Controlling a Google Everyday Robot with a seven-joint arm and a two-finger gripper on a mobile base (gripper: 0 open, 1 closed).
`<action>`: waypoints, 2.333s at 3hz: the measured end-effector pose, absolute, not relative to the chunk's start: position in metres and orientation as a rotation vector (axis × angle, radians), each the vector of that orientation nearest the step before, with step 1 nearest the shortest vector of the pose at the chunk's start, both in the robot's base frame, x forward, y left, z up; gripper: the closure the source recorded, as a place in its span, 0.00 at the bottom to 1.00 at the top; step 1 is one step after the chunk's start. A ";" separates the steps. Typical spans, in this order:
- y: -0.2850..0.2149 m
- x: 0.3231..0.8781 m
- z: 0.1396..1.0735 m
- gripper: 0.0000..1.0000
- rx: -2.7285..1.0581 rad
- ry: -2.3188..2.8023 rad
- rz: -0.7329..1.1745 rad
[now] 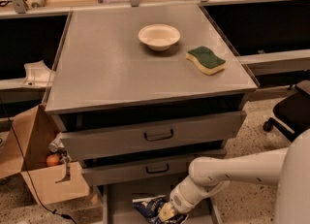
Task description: Place blue chip bag into bottom drawer
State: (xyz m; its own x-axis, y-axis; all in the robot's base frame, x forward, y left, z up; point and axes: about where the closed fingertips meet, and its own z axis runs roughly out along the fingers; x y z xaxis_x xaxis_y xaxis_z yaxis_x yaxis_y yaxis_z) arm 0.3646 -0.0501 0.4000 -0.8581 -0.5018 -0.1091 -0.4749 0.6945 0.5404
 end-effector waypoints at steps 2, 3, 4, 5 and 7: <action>-0.057 0.367 0.365 1.00 0.759 -2.811 -0.910; -0.057 0.369 0.352 1.00 0.725 -2.790 -0.962; -0.047 0.373 0.316 1.00 0.676 -2.751 -1.051; -0.035 0.371 0.298 1.00 0.654 -2.718 -1.102; -0.004 0.373 0.258 1.00 0.666 -2.671 -1.148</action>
Offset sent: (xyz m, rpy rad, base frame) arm 0.0032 -0.0067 -0.0279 0.0044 0.0438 -0.0145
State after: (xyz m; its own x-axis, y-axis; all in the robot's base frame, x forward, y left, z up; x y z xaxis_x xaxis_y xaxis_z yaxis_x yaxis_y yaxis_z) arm 0.3730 -0.0042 0.2575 -0.8882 -0.4586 -0.0290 -0.3367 0.6065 0.7203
